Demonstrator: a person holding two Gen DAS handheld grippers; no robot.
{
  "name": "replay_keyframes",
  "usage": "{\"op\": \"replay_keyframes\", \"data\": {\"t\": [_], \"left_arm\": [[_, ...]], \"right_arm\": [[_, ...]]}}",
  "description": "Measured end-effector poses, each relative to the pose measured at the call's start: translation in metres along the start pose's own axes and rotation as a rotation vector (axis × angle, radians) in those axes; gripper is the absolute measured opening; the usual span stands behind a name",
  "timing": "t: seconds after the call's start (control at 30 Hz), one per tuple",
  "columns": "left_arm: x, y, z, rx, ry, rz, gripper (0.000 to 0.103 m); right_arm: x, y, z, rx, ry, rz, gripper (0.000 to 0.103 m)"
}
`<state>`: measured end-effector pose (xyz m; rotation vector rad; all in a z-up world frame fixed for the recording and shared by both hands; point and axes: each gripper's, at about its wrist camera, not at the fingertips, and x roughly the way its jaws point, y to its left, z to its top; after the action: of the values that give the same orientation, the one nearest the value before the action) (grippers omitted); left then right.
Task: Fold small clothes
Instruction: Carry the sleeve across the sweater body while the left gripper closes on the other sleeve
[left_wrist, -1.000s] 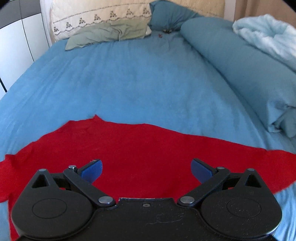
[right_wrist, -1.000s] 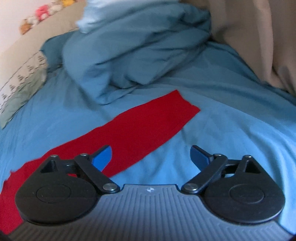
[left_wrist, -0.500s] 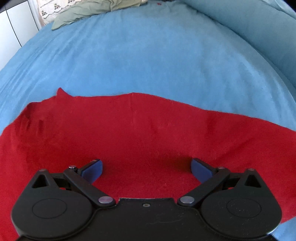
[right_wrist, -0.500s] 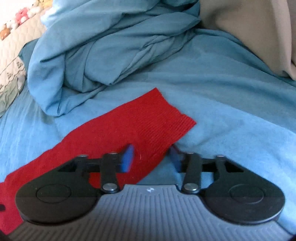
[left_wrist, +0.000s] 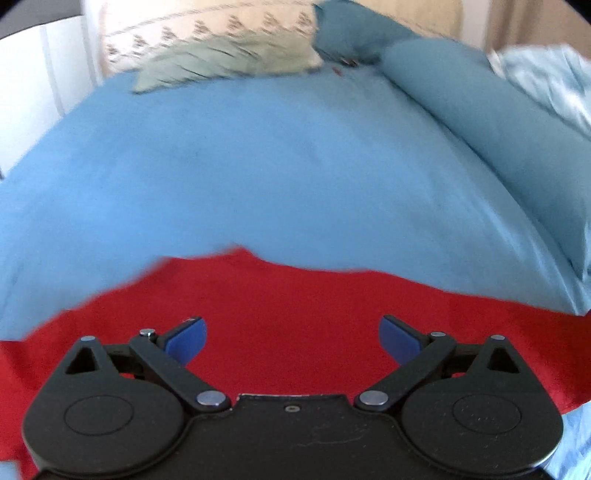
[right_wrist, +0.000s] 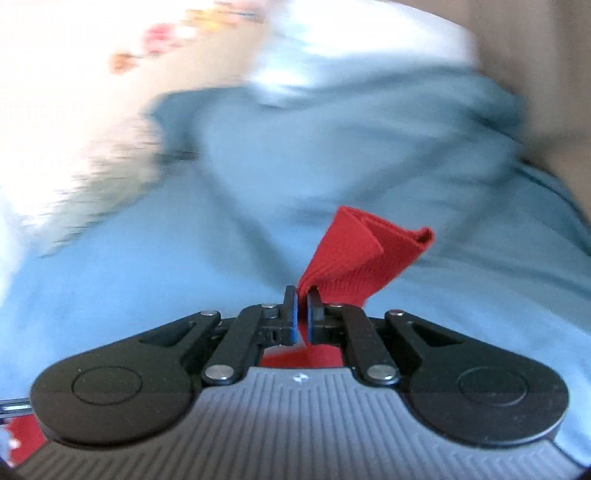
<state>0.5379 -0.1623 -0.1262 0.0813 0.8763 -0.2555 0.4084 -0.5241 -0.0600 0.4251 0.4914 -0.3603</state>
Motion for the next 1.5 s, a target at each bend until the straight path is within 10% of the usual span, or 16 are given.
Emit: {"op": "replay_keyframes", "data": {"t": [0.23, 0.47, 0.67, 0.8, 1.03, 1.4, 1.5], "left_arm": [[-0.045, 0.124, -0.019, -0.113, -0.056, 0.139, 0.103], [-0.043, 0.201, -0.082, -0.21, 0.025, 0.197, 0.103], [-0.035, 0.214, -0.103, -0.241, 0.06, 0.141, 0.103], [-0.028, 0.204, -0.101, -0.266, 0.072, 0.063, 0.103], [-0.015, 0.153, -0.097, -0.241, 0.085, -0.083, 0.098], [0.028, 0.113, -0.094, -0.246, 0.099, -0.03, 0.05], [0.033, 0.112, -0.087, -0.253, 0.085, -0.006, 0.005]], "right_arm": [[0.021, 0.206, -0.053, -0.233, 0.103, 0.43, 0.02], [0.071, 0.306, -0.196, -0.493, 0.354, 0.546, 0.02], [0.071, 0.306, -0.23, -0.565, 0.396, 0.546, 0.027], [0.059, 0.293, -0.219, -0.585, 0.38, 0.556, 0.081], [0.022, 0.236, -0.191, -0.604, 0.34, 0.428, 0.09], [0.003, 0.145, -0.178, -0.438, 0.321, 0.178, 0.097], [0.002, 0.131, -0.181, -0.391, 0.334, 0.141, 0.097]]}}
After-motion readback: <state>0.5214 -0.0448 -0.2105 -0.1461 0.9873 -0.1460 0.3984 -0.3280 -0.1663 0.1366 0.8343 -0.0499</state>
